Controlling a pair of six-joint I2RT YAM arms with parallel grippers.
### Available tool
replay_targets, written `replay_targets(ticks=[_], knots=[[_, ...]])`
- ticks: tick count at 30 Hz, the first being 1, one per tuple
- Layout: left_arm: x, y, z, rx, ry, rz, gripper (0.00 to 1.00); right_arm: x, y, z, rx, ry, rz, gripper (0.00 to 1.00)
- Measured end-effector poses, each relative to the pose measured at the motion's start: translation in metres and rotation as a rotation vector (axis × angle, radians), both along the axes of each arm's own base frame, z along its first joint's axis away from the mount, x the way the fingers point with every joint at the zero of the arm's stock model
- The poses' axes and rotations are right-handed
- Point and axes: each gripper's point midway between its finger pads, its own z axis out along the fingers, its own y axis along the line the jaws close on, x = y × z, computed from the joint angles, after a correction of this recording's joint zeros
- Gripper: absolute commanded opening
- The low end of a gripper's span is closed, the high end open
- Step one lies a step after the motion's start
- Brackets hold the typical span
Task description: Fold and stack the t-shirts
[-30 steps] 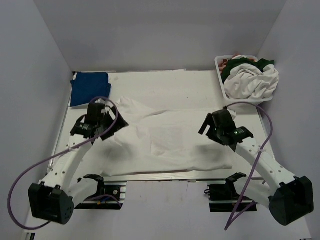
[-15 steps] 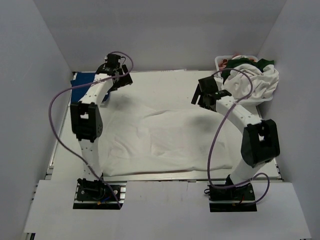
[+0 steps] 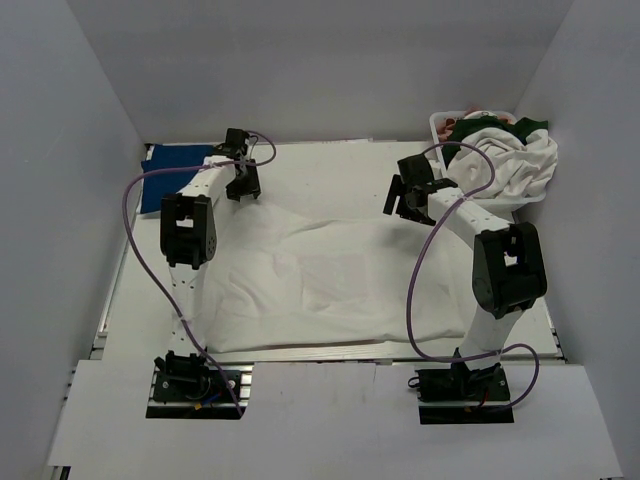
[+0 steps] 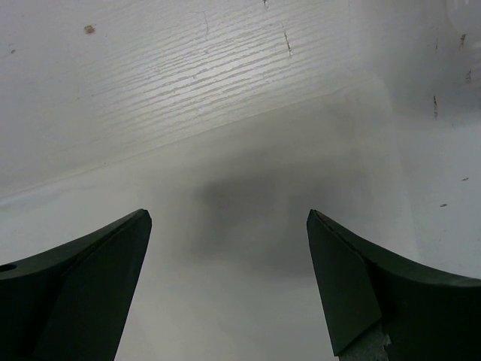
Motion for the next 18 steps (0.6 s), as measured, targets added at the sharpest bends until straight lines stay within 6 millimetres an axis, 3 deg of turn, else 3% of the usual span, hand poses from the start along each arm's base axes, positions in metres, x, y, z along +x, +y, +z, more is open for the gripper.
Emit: replay_targets(ticks=[1, 4, 13, 18], knots=[[-0.002, 0.000, 0.000, -0.001, 0.003, -0.004, 0.51, 0.000, 0.000, 0.000, 0.003, 0.000, 0.004, 0.90], [-0.004, -0.007, -0.002, -0.041, 0.003, -0.044, 0.03, 0.001, -0.001, -0.001, 0.007, 0.004, 0.006, 0.90], [-0.001, -0.047, 0.006, -0.177, -0.060, -0.260, 0.00, 0.006, -0.004, -0.001, 0.014, -0.012, -0.002, 0.90], [-0.003, -0.068, 0.039, -0.230, -0.183, -0.444, 0.00, 0.005, -0.005, -0.002, 0.008, -0.020, 0.013, 0.90]])
